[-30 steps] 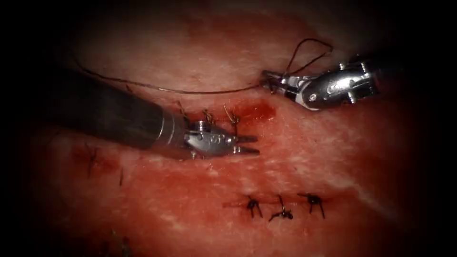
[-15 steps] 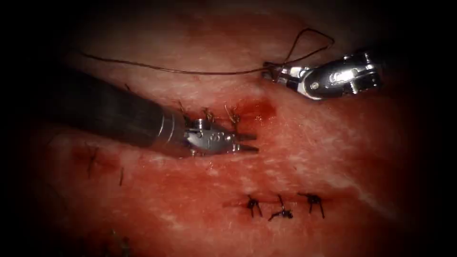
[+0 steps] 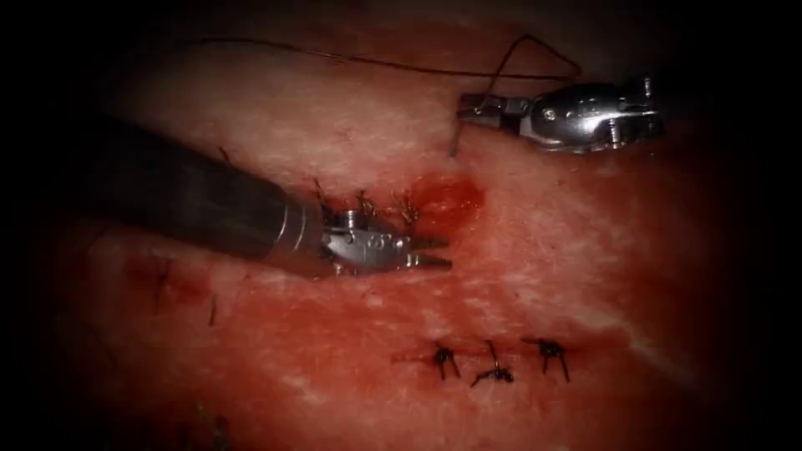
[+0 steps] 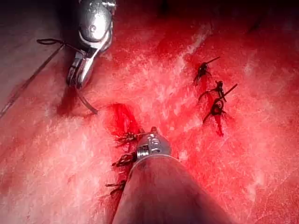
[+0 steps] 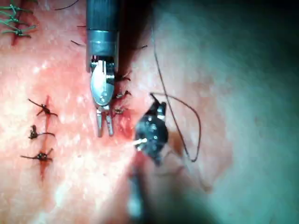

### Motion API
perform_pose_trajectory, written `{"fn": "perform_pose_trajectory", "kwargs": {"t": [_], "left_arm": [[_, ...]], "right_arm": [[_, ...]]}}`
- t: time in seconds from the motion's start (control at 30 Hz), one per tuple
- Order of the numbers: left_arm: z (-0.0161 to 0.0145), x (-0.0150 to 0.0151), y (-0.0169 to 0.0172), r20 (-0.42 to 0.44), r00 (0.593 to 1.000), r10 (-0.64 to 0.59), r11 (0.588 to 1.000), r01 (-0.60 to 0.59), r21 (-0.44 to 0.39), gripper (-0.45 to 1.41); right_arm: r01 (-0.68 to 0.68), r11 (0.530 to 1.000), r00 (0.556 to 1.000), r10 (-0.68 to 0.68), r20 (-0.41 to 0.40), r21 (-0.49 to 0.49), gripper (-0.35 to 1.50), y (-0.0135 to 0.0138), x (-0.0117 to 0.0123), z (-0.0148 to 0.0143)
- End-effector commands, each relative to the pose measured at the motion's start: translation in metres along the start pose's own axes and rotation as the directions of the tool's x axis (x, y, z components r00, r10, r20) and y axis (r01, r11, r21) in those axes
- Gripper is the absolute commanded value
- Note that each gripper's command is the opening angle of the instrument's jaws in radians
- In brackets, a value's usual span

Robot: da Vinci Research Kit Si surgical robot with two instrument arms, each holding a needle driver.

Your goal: Wound Closure

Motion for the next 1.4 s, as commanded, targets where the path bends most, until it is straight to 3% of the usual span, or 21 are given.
{"fn": "perform_pose_trajectory", "kwargs": {"t": [0.03, 0.4, 0.93, 1.17, 1.4], "left_arm": [[0.0006, -0.0005, 0.0005, 0.001, 1.000, -0.003, 1.000, 0.003, -0.002, -0.05], [0.0006, -0.0006, 0.0006, 0.001, 1.000, -0.002, 1.000, 0.002, -0.002, -0.05], [0.0006, -0.0006, 0.0006, 0.001, 1.000, -0.002, 1.000, 0.002, -0.001, -0.05], [0.0006, -0.0006, 0.0006, 0.001, 1.000, -0.002, 1.000, 0.002, -0.001, -0.05], [0.0006, -0.0007, 0.0006, 0.001, 1.000, -0.001, 1.000, 0.001, -0.002, -0.05]], "right_arm": [[-0.027, 1.000, 1.000, 0.027, -0.004, -0.002, -0.35, 0.0001, -0.0003, 0.0010], [-0.100, 0.995, 0.995, 0.100, 0.006, -0.027, -0.35, 0.0015, 0.0002, 0.0021], [-0.163, 0.986, 0.981, 0.159, 0.110, 0.024, -0.35, 0.0014, 0.0003, 0.0030], [-0.320, 0.943, 0.936, 0.300, 0.183, 0.088, -0.35, 0.0012, 0.0003, 0.0031], [-0.421, 0.895, 0.881, 0.365, 0.300, 0.149, -0.35, -0.0011, -0.0003, 0.0029]]}}
